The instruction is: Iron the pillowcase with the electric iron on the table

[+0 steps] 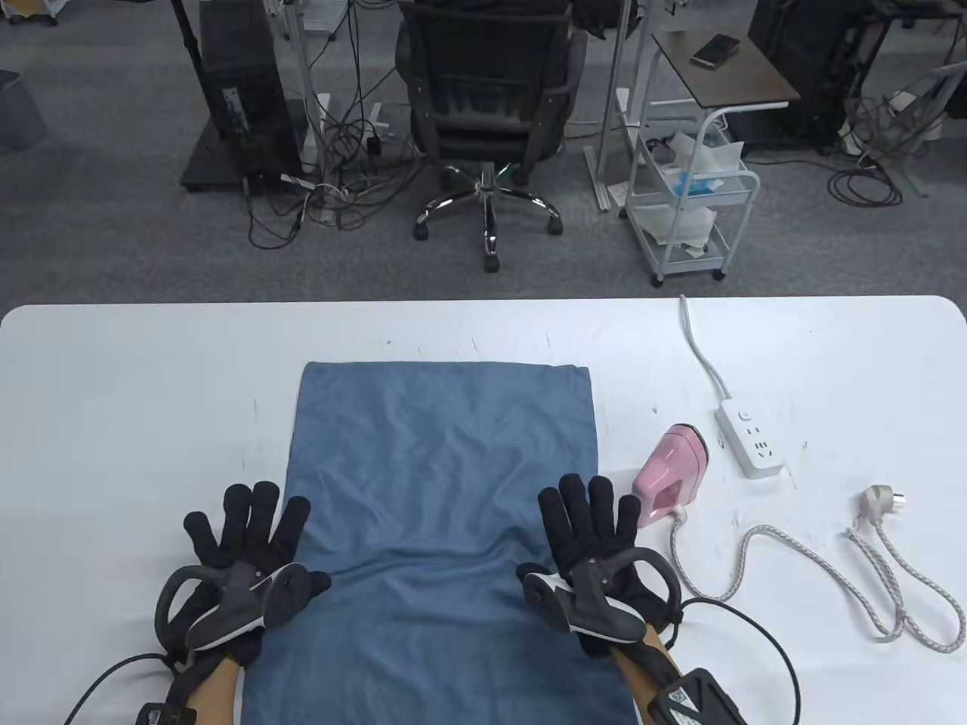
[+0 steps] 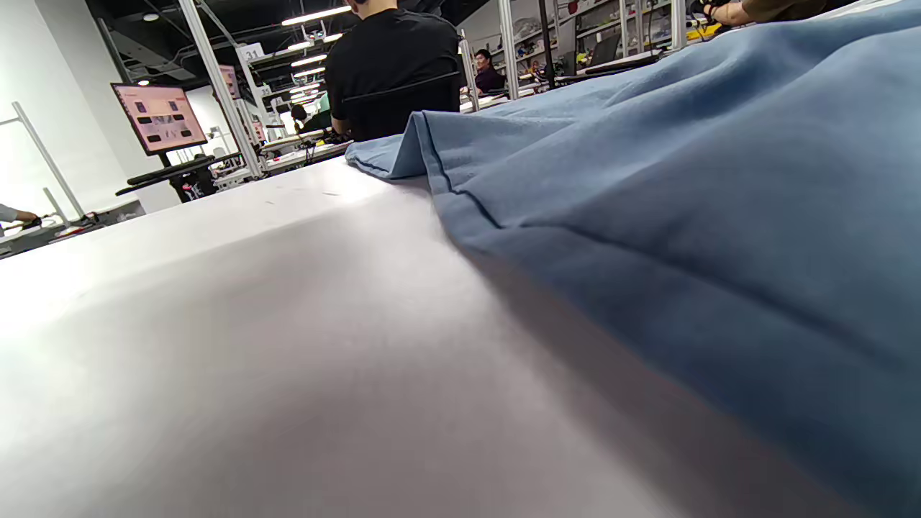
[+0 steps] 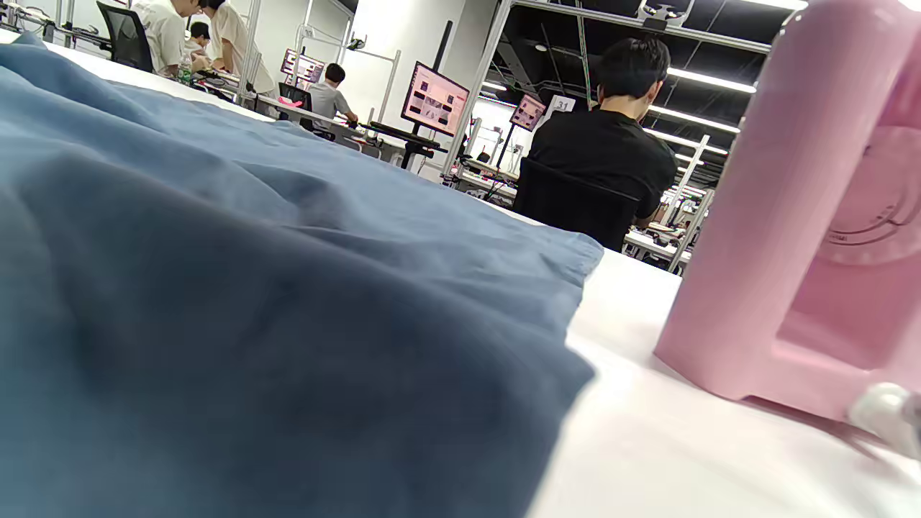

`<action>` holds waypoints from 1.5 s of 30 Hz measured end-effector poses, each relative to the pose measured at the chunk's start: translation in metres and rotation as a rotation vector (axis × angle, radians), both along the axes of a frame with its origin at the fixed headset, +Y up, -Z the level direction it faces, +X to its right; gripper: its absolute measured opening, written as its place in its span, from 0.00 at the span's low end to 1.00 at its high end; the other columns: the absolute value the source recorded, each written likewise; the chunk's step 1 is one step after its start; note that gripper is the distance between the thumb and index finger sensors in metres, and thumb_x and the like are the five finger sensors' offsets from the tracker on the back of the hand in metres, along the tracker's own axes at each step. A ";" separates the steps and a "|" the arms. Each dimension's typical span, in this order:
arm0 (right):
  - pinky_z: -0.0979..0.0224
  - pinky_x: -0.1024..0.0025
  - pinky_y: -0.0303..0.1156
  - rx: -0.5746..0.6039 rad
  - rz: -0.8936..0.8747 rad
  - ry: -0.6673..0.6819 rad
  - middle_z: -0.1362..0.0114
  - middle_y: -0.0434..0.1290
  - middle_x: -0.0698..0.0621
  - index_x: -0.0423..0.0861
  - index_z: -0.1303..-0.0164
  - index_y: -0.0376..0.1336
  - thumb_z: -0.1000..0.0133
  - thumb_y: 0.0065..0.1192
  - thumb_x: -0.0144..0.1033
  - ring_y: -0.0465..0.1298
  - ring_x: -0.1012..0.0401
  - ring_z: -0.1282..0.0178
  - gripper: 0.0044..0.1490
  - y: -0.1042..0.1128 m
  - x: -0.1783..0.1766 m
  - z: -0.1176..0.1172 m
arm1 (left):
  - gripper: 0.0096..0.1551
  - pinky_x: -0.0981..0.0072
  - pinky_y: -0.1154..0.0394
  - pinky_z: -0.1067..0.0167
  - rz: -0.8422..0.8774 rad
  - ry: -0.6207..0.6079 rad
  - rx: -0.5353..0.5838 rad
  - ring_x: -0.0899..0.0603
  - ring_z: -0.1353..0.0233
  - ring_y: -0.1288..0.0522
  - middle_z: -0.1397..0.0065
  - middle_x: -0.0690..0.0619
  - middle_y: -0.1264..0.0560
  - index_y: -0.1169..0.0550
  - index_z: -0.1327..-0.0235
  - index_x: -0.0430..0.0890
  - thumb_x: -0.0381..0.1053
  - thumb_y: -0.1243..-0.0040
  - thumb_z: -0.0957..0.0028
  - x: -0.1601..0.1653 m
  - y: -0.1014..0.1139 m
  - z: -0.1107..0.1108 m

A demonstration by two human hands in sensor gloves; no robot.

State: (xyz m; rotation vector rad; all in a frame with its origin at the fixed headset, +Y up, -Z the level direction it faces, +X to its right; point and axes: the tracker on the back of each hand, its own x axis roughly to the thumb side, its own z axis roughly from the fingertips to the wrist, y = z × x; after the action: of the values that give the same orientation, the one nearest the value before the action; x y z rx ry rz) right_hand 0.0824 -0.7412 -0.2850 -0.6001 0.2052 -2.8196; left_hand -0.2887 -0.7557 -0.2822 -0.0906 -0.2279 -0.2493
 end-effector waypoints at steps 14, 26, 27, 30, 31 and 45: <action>0.30 0.21 0.41 -0.020 0.000 0.013 0.14 0.35 0.22 0.28 0.17 0.28 0.41 0.31 0.62 0.40 0.22 0.23 0.61 0.000 -0.001 0.000 | 0.58 0.13 0.65 0.34 0.012 -0.016 0.008 0.21 0.19 0.73 0.17 0.33 0.78 0.72 0.17 0.48 0.77 0.76 0.50 0.002 -0.002 -0.001; 0.26 0.34 0.60 -0.035 -0.066 0.039 0.15 0.53 0.29 0.31 0.17 0.41 0.42 0.44 0.57 0.60 0.32 0.23 0.55 0.013 -0.010 0.002 | 0.56 0.16 0.62 0.30 0.006 -0.021 0.023 0.22 0.17 0.69 0.15 0.33 0.73 0.66 0.14 0.47 0.75 0.74 0.47 0.005 0.000 -0.003; 0.27 0.35 0.61 -0.031 -0.069 0.040 0.15 0.54 0.30 0.32 0.17 0.42 0.42 0.44 0.57 0.61 0.33 0.24 0.54 0.014 -0.010 0.003 | 0.56 0.16 0.62 0.30 0.007 -0.021 0.024 0.22 0.17 0.69 0.15 0.33 0.72 0.66 0.14 0.47 0.75 0.74 0.47 0.005 0.001 -0.003; 0.27 0.38 0.64 -0.026 -0.077 0.042 0.16 0.57 0.32 0.33 0.17 0.44 0.42 0.45 0.56 0.65 0.36 0.25 0.53 0.019 -0.013 0.005 | 0.56 0.17 0.62 0.30 0.013 -0.021 0.031 0.22 0.17 0.69 0.15 0.33 0.72 0.66 0.14 0.47 0.75 0.74 0.47 0.005 0.001 -0.002; 0.27 0.39 0.65 -0.025 -0.080 0.043 0.17 0.58 0.32 0.33 0.17 0.44 0.42 0.46 0.56 0.65 0.36 0.26 0.52 0.021 -0.013 0.005 | 0.56 0.17 0.62 0.30 0.015 -0.022 0.031 0.22 0.17 0.69 0.15 0.33 0.72 0.66 0.14 0.47 0.75 0.74 0.47 0.005 0.001 -0.002; 0.27 0.43 0.69 0.260 -0.014 0.058 0.17 0.61 0.36 0.36 0.17 0.45 0.43 0.49 0.54 0.69 0.41 0.27 0.51 0.105 0.013 0.014 | 0.55 0.17 0.62 0.30 0.011 -0.005 -0.009 0.22 0.17 0.69 0.15 0.33 0.72 0.66 0.14 0.47 0.74 0.74 0.46 0.005 -0.003 -0.005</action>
State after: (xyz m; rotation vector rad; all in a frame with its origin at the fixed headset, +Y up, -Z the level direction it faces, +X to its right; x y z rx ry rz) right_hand 0.0958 -0.6366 -0.2707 -0.6221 0.5776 -2.7268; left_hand -0.2840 -0.7591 -0.2867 -0.0971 -0.2348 -0.2376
